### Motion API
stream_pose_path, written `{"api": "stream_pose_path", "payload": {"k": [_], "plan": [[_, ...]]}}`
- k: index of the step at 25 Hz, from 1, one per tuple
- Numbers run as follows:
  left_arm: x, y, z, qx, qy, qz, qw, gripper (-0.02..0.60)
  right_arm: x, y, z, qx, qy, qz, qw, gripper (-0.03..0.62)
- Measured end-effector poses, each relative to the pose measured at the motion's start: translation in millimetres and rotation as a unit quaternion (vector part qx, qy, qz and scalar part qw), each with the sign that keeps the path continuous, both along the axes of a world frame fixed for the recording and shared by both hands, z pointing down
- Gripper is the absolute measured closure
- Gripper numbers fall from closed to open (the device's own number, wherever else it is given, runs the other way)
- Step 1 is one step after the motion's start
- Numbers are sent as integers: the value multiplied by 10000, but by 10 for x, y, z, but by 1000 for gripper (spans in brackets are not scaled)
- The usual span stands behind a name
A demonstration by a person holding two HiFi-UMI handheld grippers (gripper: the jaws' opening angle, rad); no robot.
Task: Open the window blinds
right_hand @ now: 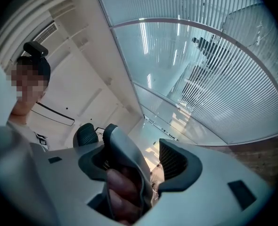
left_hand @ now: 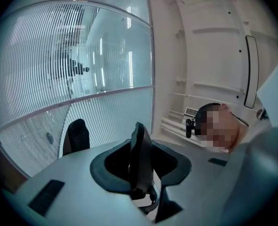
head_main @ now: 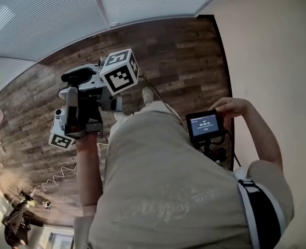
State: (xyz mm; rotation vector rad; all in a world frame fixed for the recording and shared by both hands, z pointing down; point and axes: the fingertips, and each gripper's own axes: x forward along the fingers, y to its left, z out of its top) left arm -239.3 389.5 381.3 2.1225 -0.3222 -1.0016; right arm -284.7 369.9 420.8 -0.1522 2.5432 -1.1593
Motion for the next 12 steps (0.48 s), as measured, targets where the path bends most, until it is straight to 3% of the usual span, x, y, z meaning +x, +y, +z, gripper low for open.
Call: {"api": "stream_pose_path", "payload": {"k": [12], "plan": [[30,-5,57,-140,38,164,9998,457,30,-3,53,-137,-15,99,9999,342]]}}
